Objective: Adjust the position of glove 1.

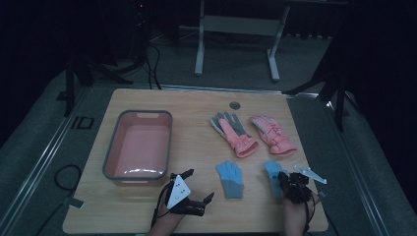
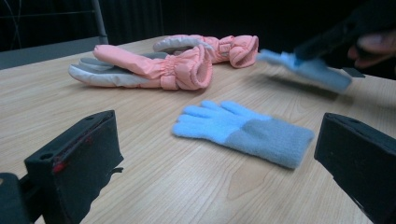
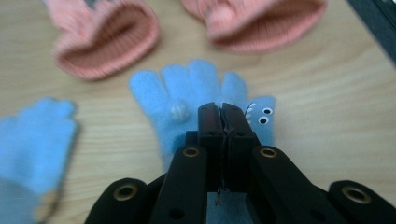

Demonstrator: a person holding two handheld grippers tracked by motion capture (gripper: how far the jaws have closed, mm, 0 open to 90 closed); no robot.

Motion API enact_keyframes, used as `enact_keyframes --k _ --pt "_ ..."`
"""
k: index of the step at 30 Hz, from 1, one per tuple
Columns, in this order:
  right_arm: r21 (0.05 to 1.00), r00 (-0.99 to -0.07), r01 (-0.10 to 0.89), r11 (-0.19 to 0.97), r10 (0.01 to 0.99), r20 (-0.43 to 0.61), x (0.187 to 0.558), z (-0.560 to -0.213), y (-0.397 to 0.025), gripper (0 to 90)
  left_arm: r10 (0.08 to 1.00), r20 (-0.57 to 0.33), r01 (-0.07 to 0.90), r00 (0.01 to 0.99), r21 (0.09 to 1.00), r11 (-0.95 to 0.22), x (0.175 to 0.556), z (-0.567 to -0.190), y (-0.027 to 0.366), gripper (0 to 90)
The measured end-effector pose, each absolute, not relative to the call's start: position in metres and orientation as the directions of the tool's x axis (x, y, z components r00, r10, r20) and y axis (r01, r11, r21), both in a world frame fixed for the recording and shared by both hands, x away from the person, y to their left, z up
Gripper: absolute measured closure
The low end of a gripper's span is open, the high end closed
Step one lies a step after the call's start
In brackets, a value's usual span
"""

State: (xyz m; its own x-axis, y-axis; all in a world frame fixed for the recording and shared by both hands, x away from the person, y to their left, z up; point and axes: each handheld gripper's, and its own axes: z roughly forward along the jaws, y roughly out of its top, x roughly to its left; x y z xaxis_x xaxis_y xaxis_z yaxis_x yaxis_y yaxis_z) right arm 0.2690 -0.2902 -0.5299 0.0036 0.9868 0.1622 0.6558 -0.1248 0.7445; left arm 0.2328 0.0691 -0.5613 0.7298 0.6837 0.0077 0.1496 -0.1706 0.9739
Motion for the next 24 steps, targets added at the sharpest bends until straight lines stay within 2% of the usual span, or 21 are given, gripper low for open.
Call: enact_keyframes --k 8,13,18,21,24 --pt "0.724 0.021 0.678 -0.123 0.989 0.148 0.275 -0.552 -0.286 85.4 0.681 0.005 0.151 0.732 0.974 -0.169 0.233 -0.561 0.069 0.4" --pt "0.723 -0.038 0.682 -0.111 0.982 0.186 0.278 -0.539 -0.294 73.5 0.68 0.005 0.15 0.733 0.974 -0.17 0.233 -0.561 0.069 0.4" --pt "0.739 -0.212 0.672 0.047 0.969 0.13 0.285 -0.514 -0.308 67.8 0.68 0.004 0.15 0.733 0.974 -0.168 0.233 -0.561 0.069 0.4" --pt "0.77 -0.392 0.605 0.201 0.917 0.068 0.287 -0.506 -0.317 63.3 0.679 0.004 0.15 0.734 0.974 -0.168 0.233 -0.561 0.069 0.4" --pt "0.772 -0.527 0.549 0.322 0.849 0.021 0.289 -0.507 -0.328 61.4 0.68 0.002 0.152 0.733 0.974 -0.166 0.233 -0.561 0.069 0.4"
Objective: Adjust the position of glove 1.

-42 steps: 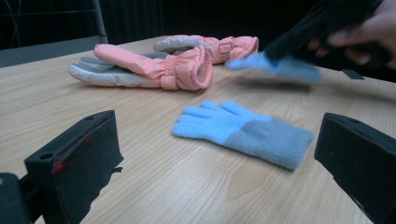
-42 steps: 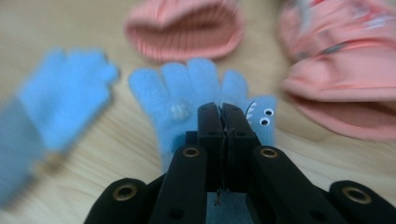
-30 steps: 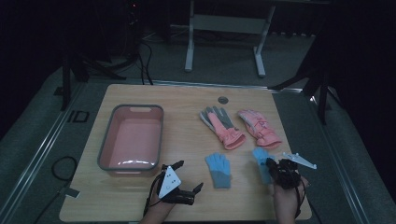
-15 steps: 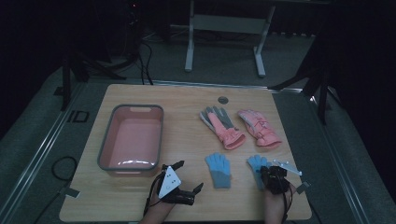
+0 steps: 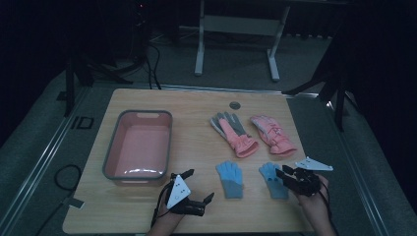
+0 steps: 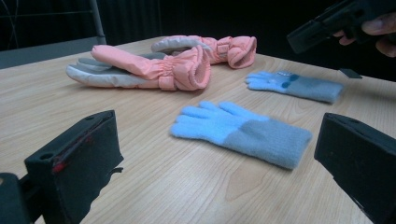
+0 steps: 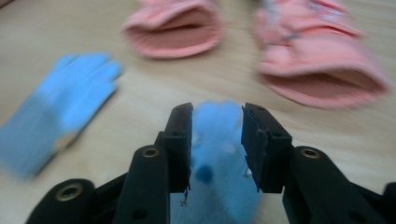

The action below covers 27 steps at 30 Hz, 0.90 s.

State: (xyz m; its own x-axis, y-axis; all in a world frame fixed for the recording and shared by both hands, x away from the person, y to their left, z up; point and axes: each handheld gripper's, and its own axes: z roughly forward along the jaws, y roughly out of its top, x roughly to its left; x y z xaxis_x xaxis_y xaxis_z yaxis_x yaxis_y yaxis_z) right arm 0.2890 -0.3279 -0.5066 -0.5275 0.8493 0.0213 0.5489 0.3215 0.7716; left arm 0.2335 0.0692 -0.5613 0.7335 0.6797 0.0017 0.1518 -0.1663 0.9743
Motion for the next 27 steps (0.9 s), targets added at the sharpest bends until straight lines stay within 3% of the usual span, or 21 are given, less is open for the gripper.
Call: enact_keyframes --k 6,16,20,23,27 --pt "0.732 -0.645 0.514 0.447 0.764 -0.014 0.288 -0.521 -0.337 63.1 0.681 -0.011 0.162 0.732 0.974 -0.158 0.234 -0.561 0.07 0.4" --pt "0.711 -0.658 0.538 0.453 0.753 0.018 0.29 -0.549 -0.335 61.7 0.681 -0.005 0.155 0.732 0.975 -0.159 0.234 -0.561 0.069 0.4" --pt "0.734 -0.646 0.506 0.454 0.763 -0.027 0.284 -0.553 -0.333 69.1 0.681 -0.003 0.154 0.732 0.975 -0.162 0.234 -0.561 0.069 0.4" --pt "0.733 -0.631 0.506 0.454 0.775 -0.045 0.282 -0.553 -0.328 82.7 0.681 -0.001 0.154 0.733 0.974 -0.165 0.234 -0.561 0.069 0.4" --pt "0.725 -0.572 0.563 0.396 0.82 -0.003 0.283 -0.549 -0.324 87.0 0.682 -0.004 0.155 0.731 0.975 -0.161 0.234 -0.561 0.069 0.4"
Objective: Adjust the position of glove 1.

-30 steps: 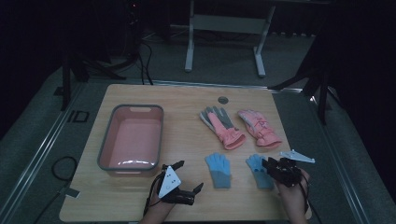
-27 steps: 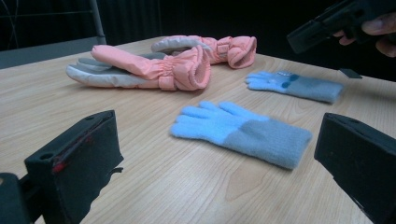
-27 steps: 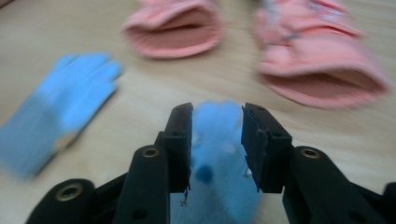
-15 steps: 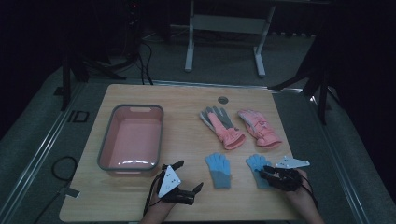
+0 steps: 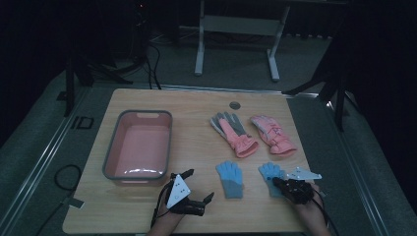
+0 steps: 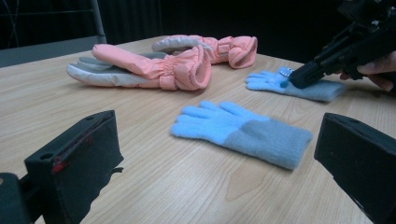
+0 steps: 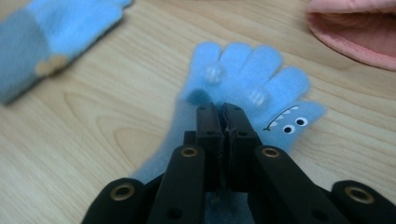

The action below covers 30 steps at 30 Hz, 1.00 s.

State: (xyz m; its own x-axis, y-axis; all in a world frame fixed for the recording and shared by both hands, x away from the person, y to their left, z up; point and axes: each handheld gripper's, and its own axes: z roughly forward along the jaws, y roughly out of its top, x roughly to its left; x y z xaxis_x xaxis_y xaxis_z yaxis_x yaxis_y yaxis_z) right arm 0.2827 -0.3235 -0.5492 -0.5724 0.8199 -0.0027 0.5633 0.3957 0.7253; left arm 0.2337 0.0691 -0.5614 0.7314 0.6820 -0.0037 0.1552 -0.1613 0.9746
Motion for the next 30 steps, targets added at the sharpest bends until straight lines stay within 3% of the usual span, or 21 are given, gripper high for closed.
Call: enact_keyframes --k 10,18,25,30 --pt "0.799 -0.438 0.531 0.283 0.898 -0.027 0.275 -0.488 -0.285 87.3 0.681 0.002 0.152 0.732 0.974 -0.167 0.233 -0.561 0.069 0.4" --pt "0.827 -0.432 0.506 0.246 0.902 -0.004 0.274 -0.456 -0.247 87.4 0.682 0.002 0.153 0.732 0.974 -0.167 0.234 -0.561 0.069 0.4" --pt "0.838 -0.485 0.471 0.277 0.874 -0.017 0.271 -0.454 -0.208 87.4 0.681 -0.002 0.154 0.732 0.974 -0.164 0.234 -0.561 0.069 0.4" --pt "0.815 -0.514 0.478 0.328 0.856 -0.044 0.273 -0.472 -0.18 87.4 0.68 -0.002 0.153 0.734 0.975 -0.162 0.234 -0.561 0.069 0.4"
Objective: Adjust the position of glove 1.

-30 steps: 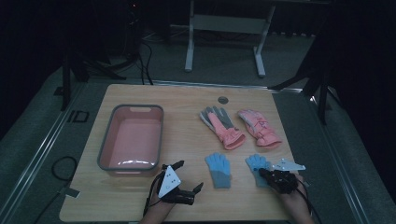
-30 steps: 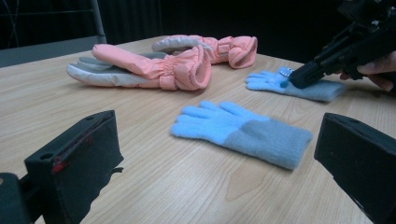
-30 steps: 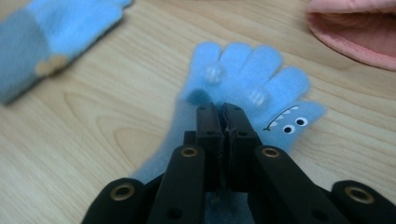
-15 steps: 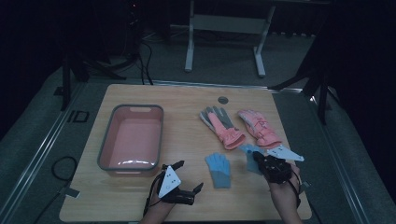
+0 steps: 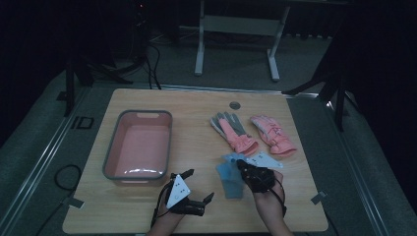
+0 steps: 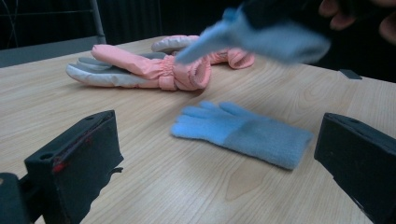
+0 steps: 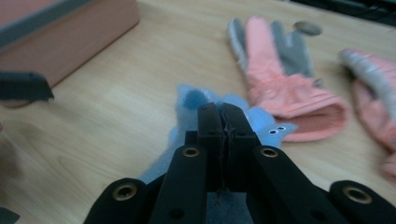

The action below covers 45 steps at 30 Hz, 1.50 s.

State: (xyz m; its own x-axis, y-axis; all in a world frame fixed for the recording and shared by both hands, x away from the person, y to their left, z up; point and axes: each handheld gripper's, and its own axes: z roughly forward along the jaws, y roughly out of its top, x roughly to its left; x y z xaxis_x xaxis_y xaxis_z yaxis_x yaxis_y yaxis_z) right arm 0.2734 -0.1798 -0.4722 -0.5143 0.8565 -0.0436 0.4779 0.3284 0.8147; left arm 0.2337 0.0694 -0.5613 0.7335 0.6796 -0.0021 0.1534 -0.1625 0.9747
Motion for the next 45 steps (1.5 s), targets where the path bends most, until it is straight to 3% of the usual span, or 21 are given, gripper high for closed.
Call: enact_keyframes --k 8,16,23,26,32,33,40,42,45 --pt "0.765 -0.529 0.517 0.383 0.846 -0.067 0.274 -0.503 -0.167 87.4 0.676 -0.006 0.154 0.737 0.975 -0.159 0.234 -0.561 0.069 0.4" --pt "0.721 -0.556 0.569 0.397 0.831 -0.019 0.274 -0.524 -0.165 86.4 0.675 -0.007 0.156 0.738 0.975 -0.161 0.234 -0.561 0.069 0.4" --pt "0.678 -0.613 0.579 0.453 0.79 -0.005 0.279 -0.532 -0.167 80.9 0.673 -0.009 0.157 0.74 0.975 -0.159 0.234 -0.561 0.069 0.4" --pt "0.658 -0.639 0.587 0.472 0.769 0.019 0.283 -0.536 -0.171 71.5 0.672 -0.009 0.156 0.741 0.975 -0.16 0.234 -0.561 0.069 0.4" --pt "0.662 -0.645 0.589 0.464 0.764 0.039 0.287 -0.537 -0.176 61.0 0.669 -0.005 0.155 0.743 0.974 -0.166 0.234 -0.561 0.069 0.4" --pt "0.666 -0.656 0.571 0.479 0.754 0.02 0.286 -0.534 -0.177 48.6 0.666 -0.001 0.154 0.746 0.973 -0.171 0.234 -0.561 0.068 0.4" --pt "0.704 -0.686 0.567 0.426 0.718 0.118 0.292 -0.52 -0.198 18.0 0.625 -0.008 0.165 0.781 0.967 -0.193 0.234 -0.561 0.064 0.4" --pt "0.706 -0.694 0.564 0.428 0.709 0.124 0.292 -0.519 -0.202 18.0 0.625 -0.008 0.165 0.781 0.967 -0.193 0.234 -0.561 0.064 0.4" --pt "0.723 -0.714 0.56 0.405 0.679 0.173 0.299 -0.517 -0.219 15.4 0.604 0.081 0.152 0.793 0.934 -0.325 0.233 -0.559 0.056 0.5"
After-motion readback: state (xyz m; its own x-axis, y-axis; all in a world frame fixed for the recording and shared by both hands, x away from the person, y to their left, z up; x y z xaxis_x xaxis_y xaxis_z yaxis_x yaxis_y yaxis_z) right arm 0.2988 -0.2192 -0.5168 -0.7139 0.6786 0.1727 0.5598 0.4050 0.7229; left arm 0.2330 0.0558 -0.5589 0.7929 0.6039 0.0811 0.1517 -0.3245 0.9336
